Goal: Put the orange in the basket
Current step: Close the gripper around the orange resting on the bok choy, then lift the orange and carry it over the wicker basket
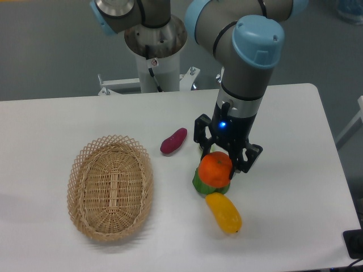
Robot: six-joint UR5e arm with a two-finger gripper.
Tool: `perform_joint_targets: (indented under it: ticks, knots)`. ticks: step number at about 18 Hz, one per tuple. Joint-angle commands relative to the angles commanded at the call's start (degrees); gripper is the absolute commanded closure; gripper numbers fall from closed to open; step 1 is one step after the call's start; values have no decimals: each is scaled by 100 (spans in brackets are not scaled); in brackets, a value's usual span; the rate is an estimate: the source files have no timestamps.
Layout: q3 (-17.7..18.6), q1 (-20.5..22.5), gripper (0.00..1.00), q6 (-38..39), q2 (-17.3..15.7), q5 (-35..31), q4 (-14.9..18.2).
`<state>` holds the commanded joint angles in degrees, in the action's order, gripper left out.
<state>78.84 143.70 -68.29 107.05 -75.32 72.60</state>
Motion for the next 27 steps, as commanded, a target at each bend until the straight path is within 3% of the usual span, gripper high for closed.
perform_joint_targets:
  ticks: [16,20,24,27]
  knots:
    - [53,-105,37,237,18,0,-26]
    - [105,-430,37,948,53,-9,-79]
    - [386,-1079,37,1720,166,-604,-710]
    - [501,-1572,37,2178,307,-1010,-870]
